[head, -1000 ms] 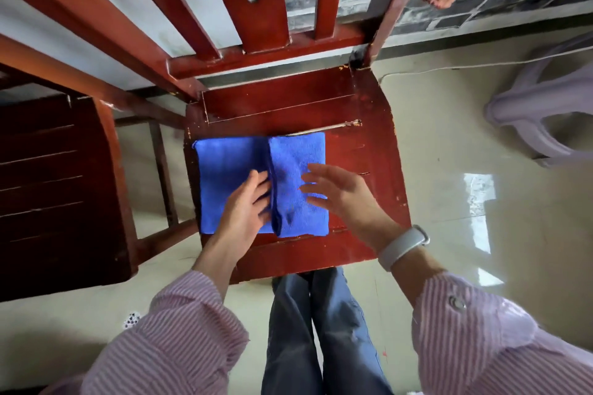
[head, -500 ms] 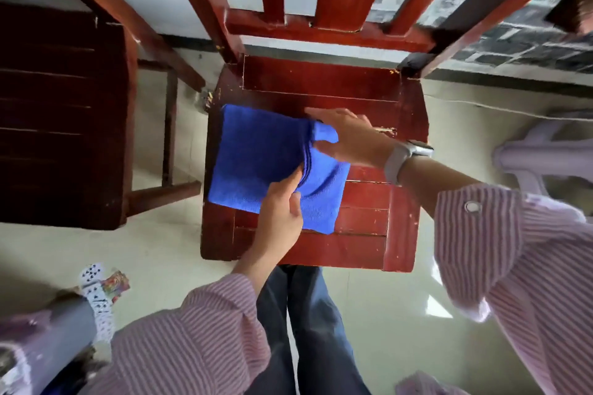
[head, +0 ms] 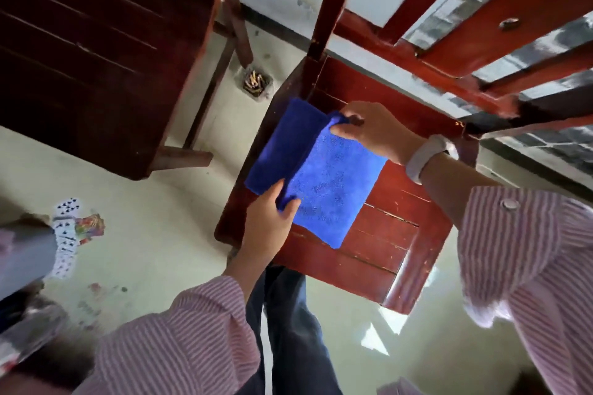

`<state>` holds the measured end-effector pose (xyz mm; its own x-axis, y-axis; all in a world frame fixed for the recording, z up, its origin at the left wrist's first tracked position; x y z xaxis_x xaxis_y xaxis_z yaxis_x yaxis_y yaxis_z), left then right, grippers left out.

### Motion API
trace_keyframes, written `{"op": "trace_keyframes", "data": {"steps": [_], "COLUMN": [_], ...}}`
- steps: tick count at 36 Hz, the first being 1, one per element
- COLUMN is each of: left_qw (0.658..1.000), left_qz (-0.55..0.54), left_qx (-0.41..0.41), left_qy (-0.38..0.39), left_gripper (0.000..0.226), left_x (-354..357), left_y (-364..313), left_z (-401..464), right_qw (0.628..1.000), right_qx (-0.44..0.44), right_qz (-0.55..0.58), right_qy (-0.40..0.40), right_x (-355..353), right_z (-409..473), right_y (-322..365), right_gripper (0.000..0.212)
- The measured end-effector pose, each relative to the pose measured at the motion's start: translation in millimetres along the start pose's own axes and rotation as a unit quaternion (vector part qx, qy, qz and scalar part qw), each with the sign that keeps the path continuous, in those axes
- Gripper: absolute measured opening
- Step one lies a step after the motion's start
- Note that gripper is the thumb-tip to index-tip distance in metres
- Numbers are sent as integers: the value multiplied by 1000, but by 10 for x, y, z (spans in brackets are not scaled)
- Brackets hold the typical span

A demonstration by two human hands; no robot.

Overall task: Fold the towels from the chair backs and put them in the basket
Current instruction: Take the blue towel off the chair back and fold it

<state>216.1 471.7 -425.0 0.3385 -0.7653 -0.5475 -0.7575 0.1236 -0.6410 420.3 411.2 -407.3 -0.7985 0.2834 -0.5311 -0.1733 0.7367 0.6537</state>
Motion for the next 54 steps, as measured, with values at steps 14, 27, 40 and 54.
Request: {"op": "trace_keyframes", "data": {"steps": [14,27,40,54], "left_qw": [986,989,909,806], "left_qz": [9,-10,287,448], "left_qx": [-46,-46,303,382], "left_qy": [-159,-142,-18,66], "left_gripper": [26,17,49,63], "left_x": [-502,-510,-154,334], "left_y": [238,372,-296,-160], "left_z": [198,305,316,534], "right_qw": [996,987,910,922], "right_qx": [-40,-10,-118,54], "right_qz": [-63,-116,-298,-328], "right_qy": [-49,-111,-264,-199], "right_x": [335,337,419,979], "right_z": [403,475,-622,-772], "right_y": [276,262,368,-506], "right_gripper": [24,25,40,55]}}
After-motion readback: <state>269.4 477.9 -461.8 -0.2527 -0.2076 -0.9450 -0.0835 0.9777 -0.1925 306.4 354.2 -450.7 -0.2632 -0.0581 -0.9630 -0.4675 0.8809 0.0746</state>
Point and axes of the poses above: each hand's wrist, its own z-axis towards the middle knuckle, its own x-axis out of the palm, y = z × x, the point moved 10 cm from there along z, towards the middle knuckle, and after that the axes turned 3 degrees about -y, right-handed, at the moved point
